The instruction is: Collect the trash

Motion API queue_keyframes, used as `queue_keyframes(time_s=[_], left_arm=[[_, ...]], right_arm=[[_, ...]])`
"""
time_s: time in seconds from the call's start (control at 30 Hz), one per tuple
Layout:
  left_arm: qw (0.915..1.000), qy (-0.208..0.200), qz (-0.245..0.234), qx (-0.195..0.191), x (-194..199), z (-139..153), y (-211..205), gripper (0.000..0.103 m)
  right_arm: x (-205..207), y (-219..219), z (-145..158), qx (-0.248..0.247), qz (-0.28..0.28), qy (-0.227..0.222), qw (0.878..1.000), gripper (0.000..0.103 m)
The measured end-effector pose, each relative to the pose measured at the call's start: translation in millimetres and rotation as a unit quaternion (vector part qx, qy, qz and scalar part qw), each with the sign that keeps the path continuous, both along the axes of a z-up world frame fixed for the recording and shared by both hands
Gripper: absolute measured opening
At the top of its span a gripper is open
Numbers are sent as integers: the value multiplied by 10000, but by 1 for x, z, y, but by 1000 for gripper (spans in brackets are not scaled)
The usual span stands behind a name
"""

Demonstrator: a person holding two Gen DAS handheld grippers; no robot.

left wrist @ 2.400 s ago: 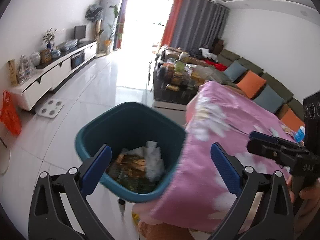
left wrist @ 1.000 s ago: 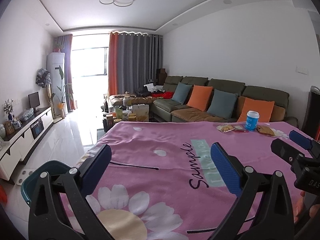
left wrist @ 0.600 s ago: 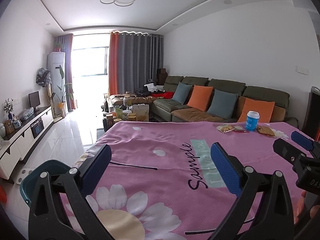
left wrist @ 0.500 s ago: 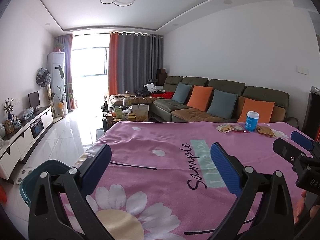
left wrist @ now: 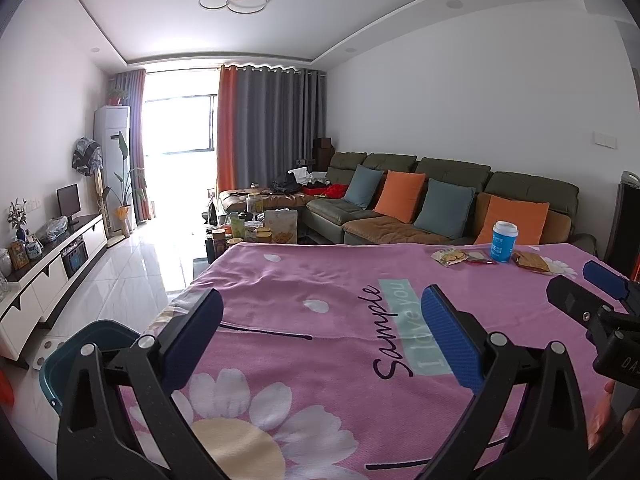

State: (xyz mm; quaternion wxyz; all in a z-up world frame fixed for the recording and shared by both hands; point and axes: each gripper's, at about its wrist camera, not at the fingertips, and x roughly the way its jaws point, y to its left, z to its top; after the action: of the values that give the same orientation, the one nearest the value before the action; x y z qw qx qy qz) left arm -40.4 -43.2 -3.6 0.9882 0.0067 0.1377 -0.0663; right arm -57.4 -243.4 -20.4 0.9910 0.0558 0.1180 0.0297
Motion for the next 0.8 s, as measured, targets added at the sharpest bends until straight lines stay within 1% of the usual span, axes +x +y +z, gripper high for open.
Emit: queue_keyframes(time_s=[0.8], left_arm=[[10000,7,-1,6,1,0,0,97]], right_arm=[[0,-2,1,9,1,6,10000,96]])
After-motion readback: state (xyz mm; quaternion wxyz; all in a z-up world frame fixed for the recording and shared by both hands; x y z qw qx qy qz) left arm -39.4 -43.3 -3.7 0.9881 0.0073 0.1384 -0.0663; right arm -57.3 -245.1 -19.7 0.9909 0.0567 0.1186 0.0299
